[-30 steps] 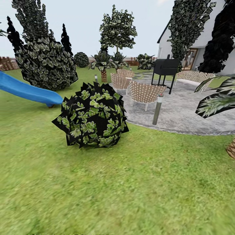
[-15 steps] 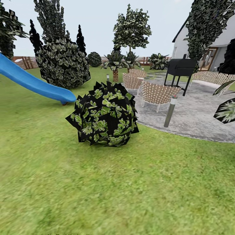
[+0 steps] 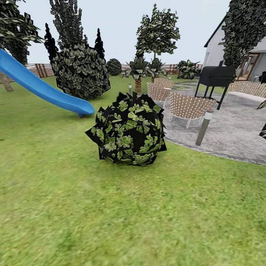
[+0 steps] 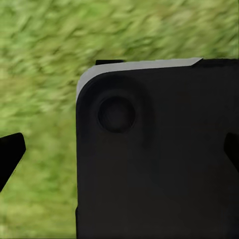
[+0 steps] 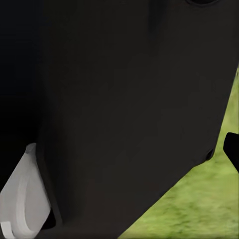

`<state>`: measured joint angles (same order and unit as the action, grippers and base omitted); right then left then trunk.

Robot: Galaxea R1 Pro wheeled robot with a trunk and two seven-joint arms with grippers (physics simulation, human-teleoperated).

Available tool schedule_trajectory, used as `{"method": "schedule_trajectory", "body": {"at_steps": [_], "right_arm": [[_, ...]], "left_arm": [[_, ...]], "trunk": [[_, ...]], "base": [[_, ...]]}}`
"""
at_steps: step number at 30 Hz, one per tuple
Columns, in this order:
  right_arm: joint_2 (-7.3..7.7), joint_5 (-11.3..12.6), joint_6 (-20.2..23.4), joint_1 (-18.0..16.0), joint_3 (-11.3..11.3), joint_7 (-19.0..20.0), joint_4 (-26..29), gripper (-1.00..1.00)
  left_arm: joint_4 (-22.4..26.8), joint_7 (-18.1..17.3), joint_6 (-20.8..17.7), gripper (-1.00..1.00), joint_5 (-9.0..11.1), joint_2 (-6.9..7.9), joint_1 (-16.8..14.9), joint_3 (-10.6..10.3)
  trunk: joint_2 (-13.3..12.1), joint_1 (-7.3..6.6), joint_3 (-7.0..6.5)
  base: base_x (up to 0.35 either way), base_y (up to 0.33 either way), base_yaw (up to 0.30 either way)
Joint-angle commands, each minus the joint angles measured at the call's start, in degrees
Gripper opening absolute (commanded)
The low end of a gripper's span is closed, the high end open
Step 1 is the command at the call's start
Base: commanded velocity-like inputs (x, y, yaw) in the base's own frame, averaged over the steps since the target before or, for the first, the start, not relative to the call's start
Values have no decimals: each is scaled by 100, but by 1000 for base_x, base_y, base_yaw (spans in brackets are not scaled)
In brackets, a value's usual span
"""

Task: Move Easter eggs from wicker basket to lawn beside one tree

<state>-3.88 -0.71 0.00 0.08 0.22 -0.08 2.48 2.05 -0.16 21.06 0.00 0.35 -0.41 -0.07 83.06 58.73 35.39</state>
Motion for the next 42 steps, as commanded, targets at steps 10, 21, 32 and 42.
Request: {"method": "schedule_trajectory", "body": {"at_steps": [10,21,32,42], "right_arm": [[3,28,-12,1,-54,-1,17,100],[-4,-19,-15,1,27,-1,8,100],[-8,-26,-17,1,39,-1,7,100],[-8,-32,-18,1,40,-1,7,100]], "left_arm": [[-3,-2,20,100,0,0,-3,-10],[-5,-4,21,100,-12,0,-3,-18],[-3,-10,21,100,-26,0,-3,-26],[-3,-10,21,100,-27,0,-3,-28]], "trunk": [[2,0,4],[2,0,4],[2,0,4],[2,0,4]], "base": [[0,270,2],[123,279,108],[225,263,240],[228,263,246]]}}
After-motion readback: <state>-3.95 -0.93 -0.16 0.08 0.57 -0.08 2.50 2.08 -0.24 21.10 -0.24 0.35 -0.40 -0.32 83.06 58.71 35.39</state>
